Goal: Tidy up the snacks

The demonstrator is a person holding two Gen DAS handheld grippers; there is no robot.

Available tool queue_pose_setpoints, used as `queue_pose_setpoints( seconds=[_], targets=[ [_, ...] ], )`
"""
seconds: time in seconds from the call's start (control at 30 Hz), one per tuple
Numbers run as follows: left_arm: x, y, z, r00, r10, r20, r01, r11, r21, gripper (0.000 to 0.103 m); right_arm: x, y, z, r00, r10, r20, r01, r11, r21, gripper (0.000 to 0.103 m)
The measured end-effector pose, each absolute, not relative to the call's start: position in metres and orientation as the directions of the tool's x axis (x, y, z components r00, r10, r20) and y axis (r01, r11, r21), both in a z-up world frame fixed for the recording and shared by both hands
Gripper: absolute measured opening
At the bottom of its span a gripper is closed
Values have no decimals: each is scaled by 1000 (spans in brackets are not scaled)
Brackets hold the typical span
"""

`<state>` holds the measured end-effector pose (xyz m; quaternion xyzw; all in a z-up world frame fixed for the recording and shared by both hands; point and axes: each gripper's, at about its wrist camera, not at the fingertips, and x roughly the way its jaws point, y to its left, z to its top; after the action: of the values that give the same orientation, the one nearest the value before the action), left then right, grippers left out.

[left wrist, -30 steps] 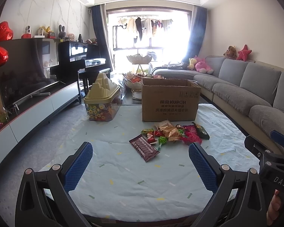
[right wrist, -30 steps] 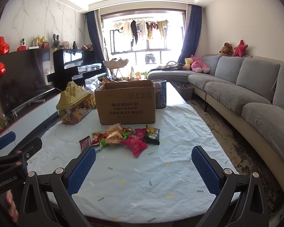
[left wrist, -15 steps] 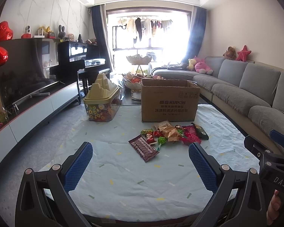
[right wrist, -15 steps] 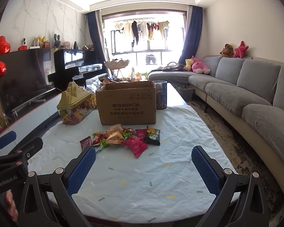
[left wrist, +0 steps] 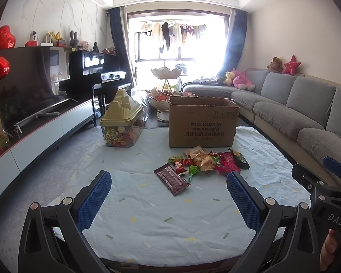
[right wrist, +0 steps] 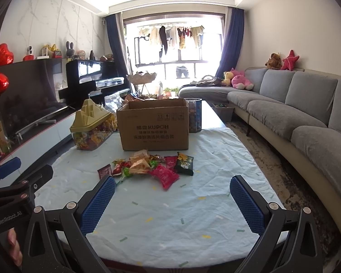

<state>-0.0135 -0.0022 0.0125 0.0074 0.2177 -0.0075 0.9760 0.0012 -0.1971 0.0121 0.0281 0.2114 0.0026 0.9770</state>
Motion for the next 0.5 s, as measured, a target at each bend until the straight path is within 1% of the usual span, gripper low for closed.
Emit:
queue_pose_setpoints(
  seconds=[0.5],
  targets=[
    [-15, -2, 15, 905, -13, -425, 19, 1000, 9, 103, 1, -193, 14, 910, 22, -414, 2, 998, 56, 102]
  ],
)
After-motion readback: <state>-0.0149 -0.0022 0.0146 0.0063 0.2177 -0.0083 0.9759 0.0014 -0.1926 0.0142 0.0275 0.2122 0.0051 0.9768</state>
